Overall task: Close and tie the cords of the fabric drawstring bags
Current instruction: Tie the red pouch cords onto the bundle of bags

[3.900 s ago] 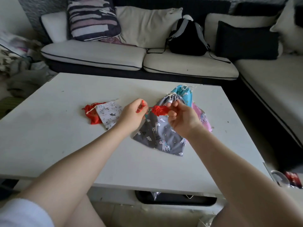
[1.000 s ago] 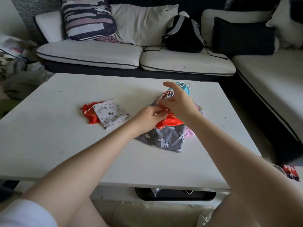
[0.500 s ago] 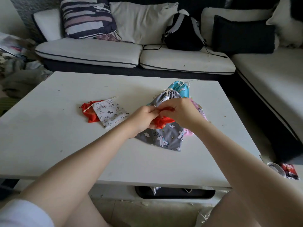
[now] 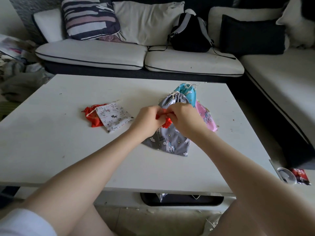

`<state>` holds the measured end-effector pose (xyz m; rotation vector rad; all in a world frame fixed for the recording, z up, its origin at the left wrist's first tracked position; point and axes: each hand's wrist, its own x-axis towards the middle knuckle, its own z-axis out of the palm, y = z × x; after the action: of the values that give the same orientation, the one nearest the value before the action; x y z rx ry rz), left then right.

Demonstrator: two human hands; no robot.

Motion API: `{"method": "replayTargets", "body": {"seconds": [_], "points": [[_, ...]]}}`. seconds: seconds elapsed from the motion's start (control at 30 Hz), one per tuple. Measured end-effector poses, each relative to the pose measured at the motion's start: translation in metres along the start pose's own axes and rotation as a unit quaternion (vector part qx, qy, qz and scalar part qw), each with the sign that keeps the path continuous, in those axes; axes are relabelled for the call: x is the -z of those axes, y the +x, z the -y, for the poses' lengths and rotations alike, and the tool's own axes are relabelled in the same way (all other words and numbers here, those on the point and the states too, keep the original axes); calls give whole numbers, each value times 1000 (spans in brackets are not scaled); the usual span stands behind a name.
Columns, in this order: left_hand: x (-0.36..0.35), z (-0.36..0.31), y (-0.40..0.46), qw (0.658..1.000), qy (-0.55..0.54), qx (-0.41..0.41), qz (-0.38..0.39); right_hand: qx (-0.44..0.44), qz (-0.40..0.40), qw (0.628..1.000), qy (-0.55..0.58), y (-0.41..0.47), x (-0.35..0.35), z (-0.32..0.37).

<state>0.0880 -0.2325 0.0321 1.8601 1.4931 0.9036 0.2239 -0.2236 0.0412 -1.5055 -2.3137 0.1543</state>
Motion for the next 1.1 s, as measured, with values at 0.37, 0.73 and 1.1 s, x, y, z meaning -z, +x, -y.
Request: {"method": "replayTargets", "body": {"seconds": [0.37,0.73,1.1], "points": [[6,-6,4,984,58,-130,-105,-206,126,812,531,4,18,-4],[1,1,6,990,10,-92,-107,-286,107,706,639,9,10,-8],[-9,20,14,994,64,-8,-87,-327,59,729,598,5,-9,-11]]}}
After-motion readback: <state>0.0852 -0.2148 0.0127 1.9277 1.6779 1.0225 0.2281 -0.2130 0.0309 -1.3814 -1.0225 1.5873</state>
